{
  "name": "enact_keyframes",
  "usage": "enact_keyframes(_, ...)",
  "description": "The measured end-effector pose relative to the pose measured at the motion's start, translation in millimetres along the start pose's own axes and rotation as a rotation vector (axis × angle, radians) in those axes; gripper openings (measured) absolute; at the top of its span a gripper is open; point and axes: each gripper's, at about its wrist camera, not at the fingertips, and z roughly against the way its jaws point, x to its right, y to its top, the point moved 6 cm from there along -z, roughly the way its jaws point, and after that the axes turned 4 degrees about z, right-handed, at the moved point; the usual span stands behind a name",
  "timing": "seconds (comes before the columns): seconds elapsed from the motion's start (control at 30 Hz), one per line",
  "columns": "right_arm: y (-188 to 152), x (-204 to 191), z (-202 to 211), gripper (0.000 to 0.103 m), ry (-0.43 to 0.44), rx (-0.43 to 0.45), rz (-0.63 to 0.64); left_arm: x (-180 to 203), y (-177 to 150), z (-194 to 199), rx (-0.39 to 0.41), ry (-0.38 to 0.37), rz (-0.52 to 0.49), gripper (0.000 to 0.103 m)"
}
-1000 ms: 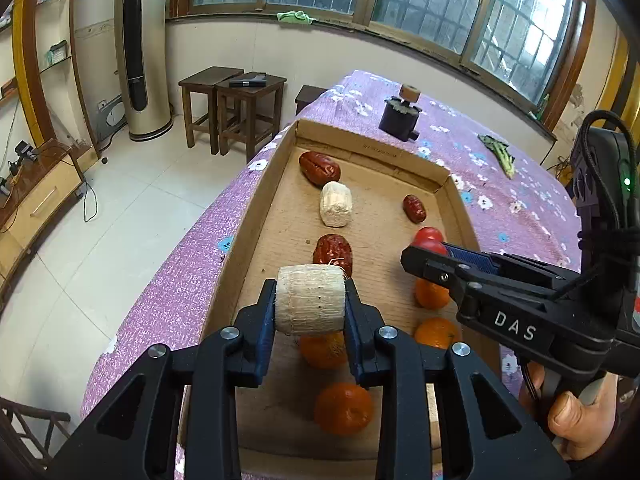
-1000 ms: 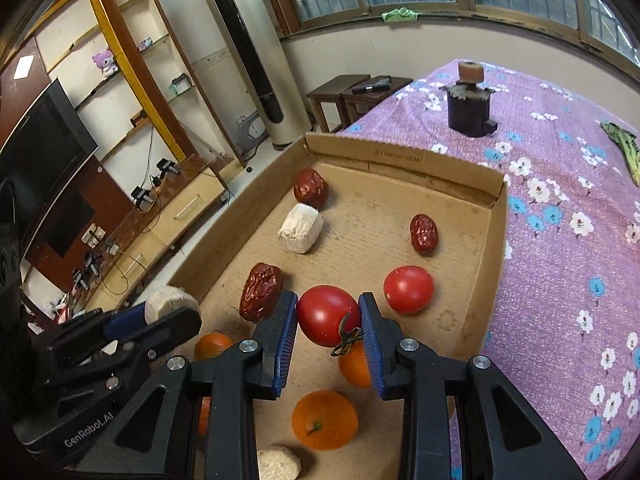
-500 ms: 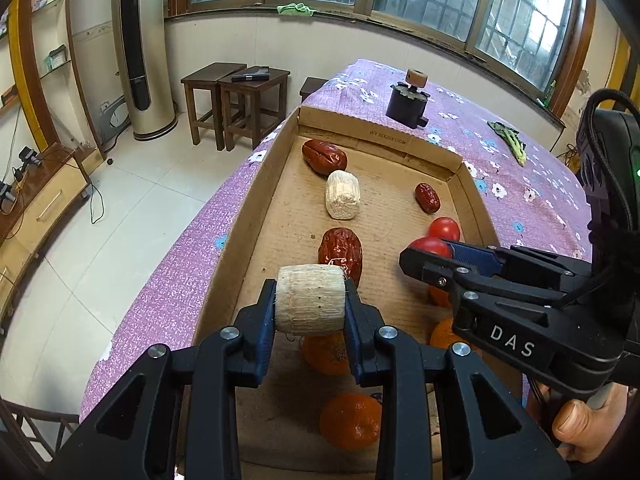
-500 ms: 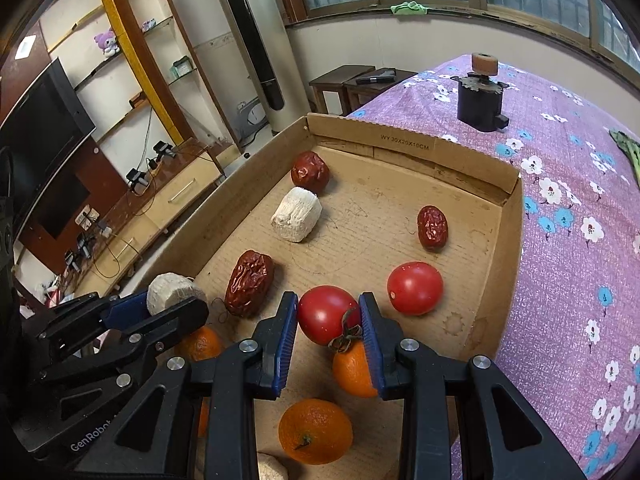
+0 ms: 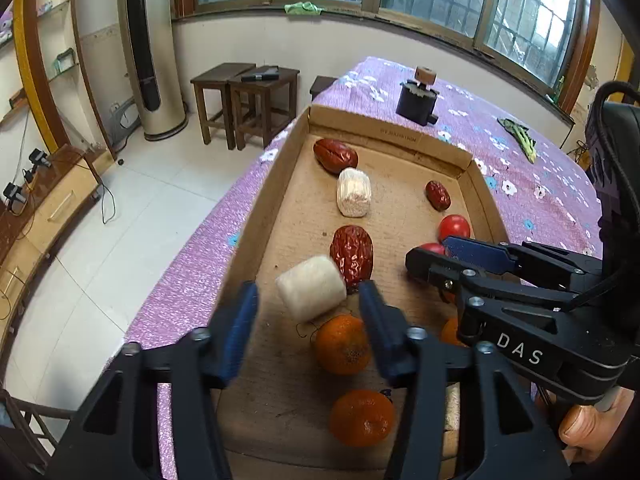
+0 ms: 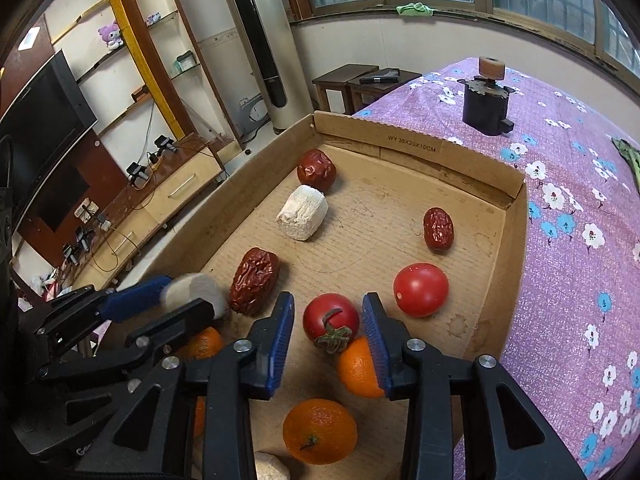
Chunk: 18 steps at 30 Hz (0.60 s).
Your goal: Organize fruits
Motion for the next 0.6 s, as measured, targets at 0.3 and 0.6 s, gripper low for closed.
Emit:
enact_keyframes(0.3, -4.1, -1.1, 16.1, 0.045, 0.015, 0.019, 0.007, 2.0, -10.6, 14.1, 0.005, -0.007, -0.013, 0.056)
enact_keyframes(0.6, -18.3, -0.7, 40.4, 0.049, 0.053, 0.038, 0.040, 13.8, -31.1, 32.0, 0.009, -0.009, -0.059, 0.060)
